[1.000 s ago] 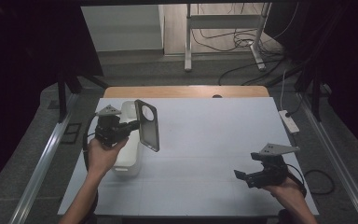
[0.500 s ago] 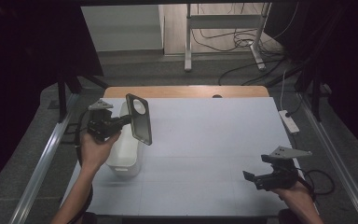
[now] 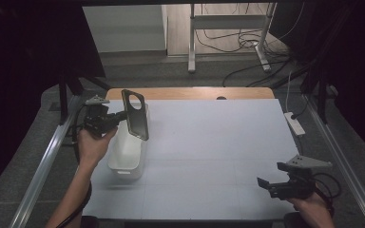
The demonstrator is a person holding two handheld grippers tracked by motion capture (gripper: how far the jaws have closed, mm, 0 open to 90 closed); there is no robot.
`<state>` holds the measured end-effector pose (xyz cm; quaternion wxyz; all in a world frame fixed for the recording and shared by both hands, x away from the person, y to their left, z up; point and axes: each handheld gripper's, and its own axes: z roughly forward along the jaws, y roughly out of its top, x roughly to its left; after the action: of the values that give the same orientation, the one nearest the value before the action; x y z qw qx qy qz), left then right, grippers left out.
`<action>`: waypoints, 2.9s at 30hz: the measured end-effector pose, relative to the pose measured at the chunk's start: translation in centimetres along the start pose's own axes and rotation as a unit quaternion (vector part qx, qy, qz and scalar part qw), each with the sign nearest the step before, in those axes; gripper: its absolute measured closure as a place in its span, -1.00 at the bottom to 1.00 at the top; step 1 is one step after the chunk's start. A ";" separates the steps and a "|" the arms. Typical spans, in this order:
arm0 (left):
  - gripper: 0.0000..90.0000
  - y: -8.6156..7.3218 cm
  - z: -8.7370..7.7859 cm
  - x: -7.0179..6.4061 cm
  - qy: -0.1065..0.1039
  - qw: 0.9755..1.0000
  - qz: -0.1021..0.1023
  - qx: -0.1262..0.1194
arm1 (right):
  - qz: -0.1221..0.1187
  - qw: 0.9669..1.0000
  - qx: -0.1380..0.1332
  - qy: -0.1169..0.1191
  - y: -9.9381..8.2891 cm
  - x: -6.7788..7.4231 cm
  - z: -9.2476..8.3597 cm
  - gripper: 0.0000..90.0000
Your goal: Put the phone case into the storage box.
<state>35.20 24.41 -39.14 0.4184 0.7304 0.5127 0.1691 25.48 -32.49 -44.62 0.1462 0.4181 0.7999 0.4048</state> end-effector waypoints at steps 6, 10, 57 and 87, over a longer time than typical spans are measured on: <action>0.98 0.3 0.2 0.8 0.012 1.000 -0.004 0.000 | 0.007 1.000 0.001 -0.003 -0.3 -0.2 -0.1 -0.97; 0.98 0.6 0.3 1.3 0.018 1.000 -0.010 0.000 | 0.008 1.000 0.001 -0.008 -0.3 -0.2 -0.1 -0.97; 0.98 2.6 4.9 4.9 0.073 0.996 -0.043 0.006 | 0.004 1.000 0.001 -0.010 -0.4 -0.2 -0.1 -0.92; 0.98 2.5 8.3 5.6 0.088 0.995 -0.050 0.022 | 0.005 1.000 0.007 -0.004 -0.3 -0.2 0.0 -0.90</action>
<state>44.68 25.47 -43.11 0.3635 0.6953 0.5867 0.2006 25.44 -32.74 -44.93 0.1447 0.4247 0.7999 0.3985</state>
